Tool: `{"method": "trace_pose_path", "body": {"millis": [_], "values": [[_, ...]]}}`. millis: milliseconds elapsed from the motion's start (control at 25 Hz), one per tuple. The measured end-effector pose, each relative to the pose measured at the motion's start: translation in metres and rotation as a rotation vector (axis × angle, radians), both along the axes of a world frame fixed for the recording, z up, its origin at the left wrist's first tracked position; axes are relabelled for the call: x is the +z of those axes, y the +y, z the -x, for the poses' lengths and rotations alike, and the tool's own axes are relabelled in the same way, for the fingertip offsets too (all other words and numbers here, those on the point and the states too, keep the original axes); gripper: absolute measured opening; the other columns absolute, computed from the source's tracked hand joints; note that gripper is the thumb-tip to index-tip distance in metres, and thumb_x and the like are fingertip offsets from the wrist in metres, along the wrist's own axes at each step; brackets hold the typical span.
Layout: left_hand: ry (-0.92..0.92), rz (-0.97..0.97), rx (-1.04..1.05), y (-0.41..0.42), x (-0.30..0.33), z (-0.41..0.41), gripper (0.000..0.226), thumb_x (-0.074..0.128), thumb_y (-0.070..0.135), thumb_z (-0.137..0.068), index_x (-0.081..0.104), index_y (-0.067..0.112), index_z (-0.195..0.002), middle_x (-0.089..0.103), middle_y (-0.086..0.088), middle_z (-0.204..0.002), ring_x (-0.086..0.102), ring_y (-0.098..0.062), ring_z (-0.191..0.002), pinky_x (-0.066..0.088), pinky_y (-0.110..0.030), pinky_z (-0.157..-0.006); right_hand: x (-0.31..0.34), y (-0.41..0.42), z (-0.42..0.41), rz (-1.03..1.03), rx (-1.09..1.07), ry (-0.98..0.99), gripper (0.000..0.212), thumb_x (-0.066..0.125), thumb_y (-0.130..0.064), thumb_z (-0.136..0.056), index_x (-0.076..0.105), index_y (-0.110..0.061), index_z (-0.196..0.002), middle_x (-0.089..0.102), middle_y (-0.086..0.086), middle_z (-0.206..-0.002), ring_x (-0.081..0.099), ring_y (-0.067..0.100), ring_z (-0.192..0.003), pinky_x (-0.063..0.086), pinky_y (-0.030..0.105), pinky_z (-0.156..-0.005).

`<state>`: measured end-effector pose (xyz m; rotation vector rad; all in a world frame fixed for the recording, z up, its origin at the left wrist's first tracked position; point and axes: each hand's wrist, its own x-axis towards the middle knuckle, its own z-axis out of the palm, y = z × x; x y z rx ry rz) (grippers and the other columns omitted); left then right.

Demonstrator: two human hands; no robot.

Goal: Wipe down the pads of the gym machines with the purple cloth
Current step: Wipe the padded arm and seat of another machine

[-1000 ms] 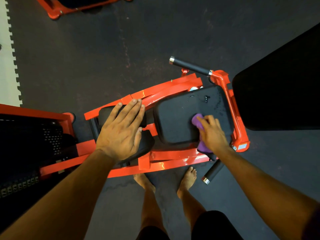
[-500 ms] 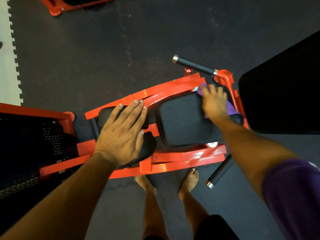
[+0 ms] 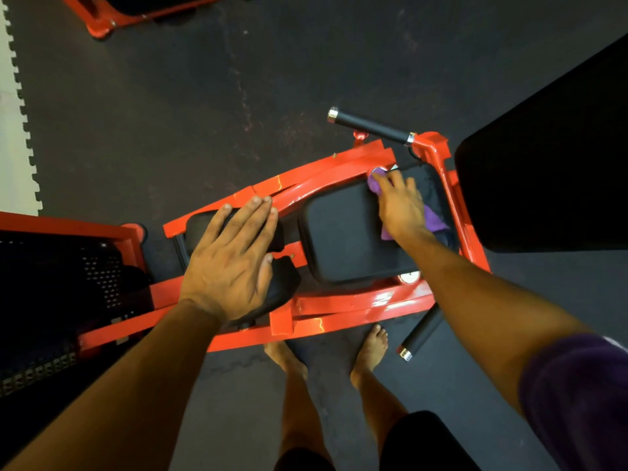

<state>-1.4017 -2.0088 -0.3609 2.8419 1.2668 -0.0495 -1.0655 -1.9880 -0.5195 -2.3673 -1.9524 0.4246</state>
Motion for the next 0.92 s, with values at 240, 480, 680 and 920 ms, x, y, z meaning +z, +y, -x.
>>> {"method": "trace_pose_path", "body": {"millis": [240,480,680,920], "values": [[-0.002,-0.008,-0.008,0.002,0.003,-0.004,0.067,0.038,0.031,-0.097,0.038,0.001,-0.157,0.035,-0.017,-0.164,0.027,-0.03,-0.156,0.023,-0.055,-0.125,-0.014,-0.123,-0.04,-0.049,-0.202,-0.022,0.055,0.047,-0.037,-0.099,0.042,-0.018,-0.15,0.042,0.013,-0.153,0.04,0.042,-0.136,0.033,0.061,-0.108],[-0.009,-0.02,-0.016,0.0,-0.003,-0.001,0.067,0.037,0.032,-0.097,0.039,0.0,-0.156,0.031,-0.017,-0.166,0.027,-0.031,-0.156,0.025,-0.056,-0.124,-0.029,-0.037,-0.065,0.013,-0.188,-0.024,0.062,0.06,-0.011,-0.086,0.045,-0.02,-0.145,0.041,0.01,-0.15,0.037,0.041,-0.135,0.04,0.06,-0.1],[0.03,-0.017,-0.011,0.003,0.002,-0.004,0.067,0.038,0.032,-0.097,0.039,0.0,-0.156,0.032,-0.017,-0.166,0.027,-0.031,-0.156,0.026,-0.055,-0.124,-0.032,-0.001,-0.08,-0.062,-0.21,0.104,0.048,0.043,-0.029,-0.101,0.044,-0.017,-0.147,0.045,0.016,-0.147,0.047,0.045,-0.125,0.042,0.054,-0.105],[0.01,-0.017,-0.006,0.0,0.0,-0.004,0.067,0.037,0.032,-0.097,0.039,0.0,-0.156,0.033,-0.017,-0.165,0.027,-0.031,-0.156,0.025,-0.056,-0.124,-0.024,-0.073,-0.092,0.0,-0.451,0.224,0.039,0.047,-0.022,-0.104,0.045,-0.002,-0.137,0.05,0.027,-0.134,0.055,0.051,-0.114,0.044,0.053,-0.093]]}}
